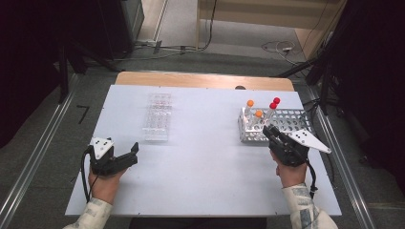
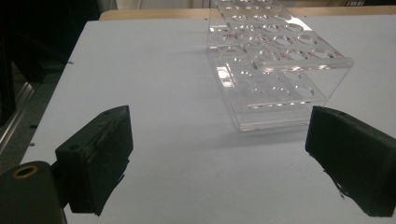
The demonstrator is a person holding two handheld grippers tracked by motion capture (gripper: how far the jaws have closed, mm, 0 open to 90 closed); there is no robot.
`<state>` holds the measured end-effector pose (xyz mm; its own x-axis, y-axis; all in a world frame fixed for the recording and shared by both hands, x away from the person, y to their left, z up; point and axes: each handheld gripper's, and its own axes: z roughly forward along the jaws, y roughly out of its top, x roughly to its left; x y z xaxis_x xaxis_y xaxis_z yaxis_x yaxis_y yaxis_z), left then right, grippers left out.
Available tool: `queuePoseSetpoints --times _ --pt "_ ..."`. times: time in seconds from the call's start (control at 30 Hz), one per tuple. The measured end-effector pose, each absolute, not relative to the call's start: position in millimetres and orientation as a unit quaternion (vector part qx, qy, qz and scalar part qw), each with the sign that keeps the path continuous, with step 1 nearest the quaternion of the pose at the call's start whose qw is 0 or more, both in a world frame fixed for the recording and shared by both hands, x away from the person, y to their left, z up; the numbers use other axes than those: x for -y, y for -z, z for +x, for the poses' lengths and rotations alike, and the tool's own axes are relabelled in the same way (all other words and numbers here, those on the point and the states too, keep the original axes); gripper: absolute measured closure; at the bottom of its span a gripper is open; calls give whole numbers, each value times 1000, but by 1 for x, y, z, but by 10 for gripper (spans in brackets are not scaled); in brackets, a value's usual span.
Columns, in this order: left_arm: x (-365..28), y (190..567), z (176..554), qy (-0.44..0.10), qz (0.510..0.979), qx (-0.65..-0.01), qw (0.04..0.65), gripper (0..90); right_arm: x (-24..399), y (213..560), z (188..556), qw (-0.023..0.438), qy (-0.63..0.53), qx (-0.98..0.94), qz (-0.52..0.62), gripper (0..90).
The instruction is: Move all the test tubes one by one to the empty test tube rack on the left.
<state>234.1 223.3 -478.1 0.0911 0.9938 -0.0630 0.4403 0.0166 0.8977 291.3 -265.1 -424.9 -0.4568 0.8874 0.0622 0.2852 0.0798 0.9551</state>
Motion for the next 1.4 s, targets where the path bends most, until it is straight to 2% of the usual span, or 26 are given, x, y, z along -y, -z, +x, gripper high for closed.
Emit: queuePoseSetpoints --times 0.4,1.17,1.4 --pt "-208 477 235 -323 628 -570 419 79 233 435 283 255 -524 -706 402 729" --pt "-160 460 246 -277 662 -516 469 91 184 452 284 220 -516 -749 354 729" --pt "-138 452 253 -261 675 -491 485 137 159 459 284 211 -511 -765 330 729"
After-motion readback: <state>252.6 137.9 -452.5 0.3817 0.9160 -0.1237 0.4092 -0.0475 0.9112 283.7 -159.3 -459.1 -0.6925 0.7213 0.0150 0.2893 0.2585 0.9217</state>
